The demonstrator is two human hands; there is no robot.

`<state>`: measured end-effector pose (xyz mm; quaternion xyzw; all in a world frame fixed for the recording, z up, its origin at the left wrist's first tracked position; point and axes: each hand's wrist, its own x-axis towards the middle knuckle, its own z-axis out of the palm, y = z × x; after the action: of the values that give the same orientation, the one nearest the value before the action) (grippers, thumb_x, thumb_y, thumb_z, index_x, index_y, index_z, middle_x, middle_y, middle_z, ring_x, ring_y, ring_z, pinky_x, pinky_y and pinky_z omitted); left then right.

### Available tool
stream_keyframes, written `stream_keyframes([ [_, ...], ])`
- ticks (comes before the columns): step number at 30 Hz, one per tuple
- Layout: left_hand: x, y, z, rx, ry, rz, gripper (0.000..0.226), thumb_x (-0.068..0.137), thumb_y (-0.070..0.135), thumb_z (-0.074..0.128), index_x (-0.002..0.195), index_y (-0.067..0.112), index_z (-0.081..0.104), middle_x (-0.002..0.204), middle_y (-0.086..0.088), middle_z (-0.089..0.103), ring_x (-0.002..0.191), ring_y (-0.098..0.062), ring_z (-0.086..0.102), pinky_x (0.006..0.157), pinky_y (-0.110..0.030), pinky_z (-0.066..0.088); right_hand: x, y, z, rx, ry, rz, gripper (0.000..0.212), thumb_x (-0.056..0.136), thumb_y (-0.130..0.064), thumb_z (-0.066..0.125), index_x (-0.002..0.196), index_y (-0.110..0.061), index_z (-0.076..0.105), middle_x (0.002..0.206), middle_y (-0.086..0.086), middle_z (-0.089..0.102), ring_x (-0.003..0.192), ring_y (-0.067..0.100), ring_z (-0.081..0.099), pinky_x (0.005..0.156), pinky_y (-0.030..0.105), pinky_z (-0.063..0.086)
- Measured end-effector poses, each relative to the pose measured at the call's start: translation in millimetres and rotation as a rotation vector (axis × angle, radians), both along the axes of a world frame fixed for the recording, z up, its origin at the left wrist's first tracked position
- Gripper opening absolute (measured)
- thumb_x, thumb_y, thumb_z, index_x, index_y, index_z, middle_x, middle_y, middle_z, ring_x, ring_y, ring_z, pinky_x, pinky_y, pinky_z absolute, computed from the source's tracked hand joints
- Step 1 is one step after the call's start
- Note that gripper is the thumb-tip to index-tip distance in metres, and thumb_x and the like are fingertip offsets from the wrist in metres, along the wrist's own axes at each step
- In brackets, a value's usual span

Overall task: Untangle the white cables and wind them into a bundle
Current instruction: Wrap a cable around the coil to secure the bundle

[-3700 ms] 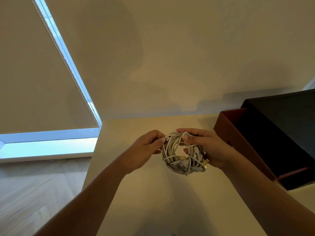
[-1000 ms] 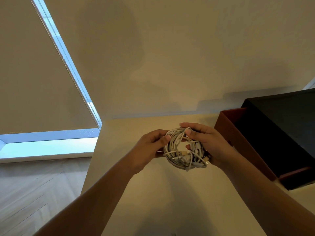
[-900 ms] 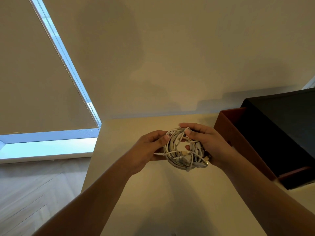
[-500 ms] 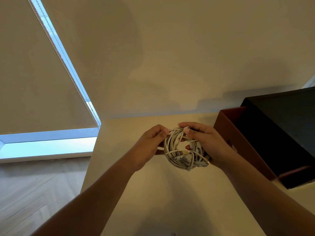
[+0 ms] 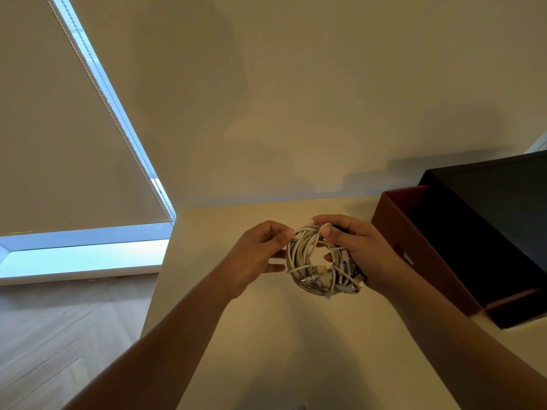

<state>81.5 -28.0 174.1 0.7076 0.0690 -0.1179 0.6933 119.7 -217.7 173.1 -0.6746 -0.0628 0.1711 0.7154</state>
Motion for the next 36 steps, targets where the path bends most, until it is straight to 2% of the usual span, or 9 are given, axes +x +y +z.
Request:
stream_keyframes([
  [3,2,-2,-3,0.237,-0.145,0.132,0.014,0.091,0.024,0.063,0.077,0.023,0.064,0.089,0.003,0.070,0.086,-0.018,0.065,0.082,-0.039,0.054,0,0,-2,-0.025,-0.015,-0.051,0.016,0.093,-0.010,0.058,0.103,-0.015,0.069,0.105,0.010,0.070,0.082,0.014,0.068,0.064,0.028,0.055],
  [7,-4,-4,1,0.803,-0.412,0.080,0.021,0.088,0.049,0.060,0.076,0.031,0.060,0.086,0.015,0.064,0.078,0.000,0.059,0.067,-0.023,0.047,-1,2,-3,-0.074,-0.068,-0.085,0.016,0.092,-0.012,0.059,0.101,-0.020,0.069,0.103,0.008,0.070,0.087,0.014,0.067,0.062,0.025,0.053],
  [12,-2,-5,2,1.251,-0.529,-0.006,0.031,0.095,0.056,0.043,0.091,0.028,0.055,0.096,0.010,0.061,0.090,-0.012,0.057,0.070,-0.029,0.044,-6,6,-4,-0.113,-0.134,-0.085,0.016,0.092,-0.009,0.060,0.099,-0.020,0.069,0.099,0.006,0.069,0.081,0.006,0.065,0.061,0.019,0.052],
  [15,-2,-5,-2,1.148,-0.496,-0.041,0.026,0.095,0.051,0.045,0.090,0.026,0.047,0.095,0.008,0.058,0.089,-0.015,0.057,0.071,-0.031,0.046,-6,6,-4,-0.113,-0.145,-0.081,0.016,0.092,-0.009,0.060,0.101,-0.019,0.069,0.100,0.007,0.069,0.082,0.008,0.065,0.062,0.021,0.054],
  [21,4,-9,-7,0.516,-0.101,-0.129,0.058,0.083,0.063,0.057,0.126,0.025,0.049,0.110,0.006,0.064,0.096,-0.013,0.064,0.084,-0.037,0.055,-7,7,-1,-0.033,-0.132,-0.039,0.017,0.092,-0.011,0.059,0.103,-0.020,0.068,0.102,0.003,0.069,0.084,0.007,0.066,0.064,0.020,0.052],
  [27,0,-18,-7,0.462,-0.207,-0.039,0.030,0.094,0.053,0.046,0.084,0.029,0.060,0.080,0.006,0.068,0.076,-0.008,0.064,0.074,-0.032,0.051,-6,6,-7,-0.066,-0.173,-0.014,0.027,0.092,-0.019,0.060,0.119,-0.022,0.062,0.113,0.001,0.065,0.101,0.018,0.065,0.081,0.031,0.056],
  [30,0,-16,-13,0.447,-0.225,-0.011,0.028,0.096,0.047,0.048,0.082,0.027,0.060,0.075,0.007,0.065,0.062,0.004,0.060,0.056,-0.013,0.044,-8,5,-9,-0.155,-0.165,0.059,0.044,0.086,-0.039,0.060,0.128,-0.030,0.053,0.118,-0.002,0.061,0.107,0.014,0.062,0.089,0.033,0.052],
  [32,2,-13,-16,0.355,-0.195,0.022,0.026,0.097,0.044,0.049,0.091,0.023,0.064,0.081,0.007,0.066,0.062,0.008,0.061,0.049,-0.008,0.042,-10,3,-8,-0.163,-0.075,0.123,0.056,0.077,-0.046,0.062,0.130,-0.035,0.046,0.118,-0.004,0.059,0.105,0.012,0.063,0.080,0.028,0.053],
  [36,11,1,-23,0.351,-0.183,0.098,0.035,0.095,0.048,0.048,0.102,0.019,0.067,0.091,0.002,0.069,0.077,-0.006,0.064,0.053,-0.014,0.046,-16,3,-10,-0.147,0.061,0.282,0.073,0.077,-0.027,0.075,0.135,-0.043,0.034,0.118,-0.004,0.062,0.101,0.017,0.067,0.073,0.033,0.057],
])
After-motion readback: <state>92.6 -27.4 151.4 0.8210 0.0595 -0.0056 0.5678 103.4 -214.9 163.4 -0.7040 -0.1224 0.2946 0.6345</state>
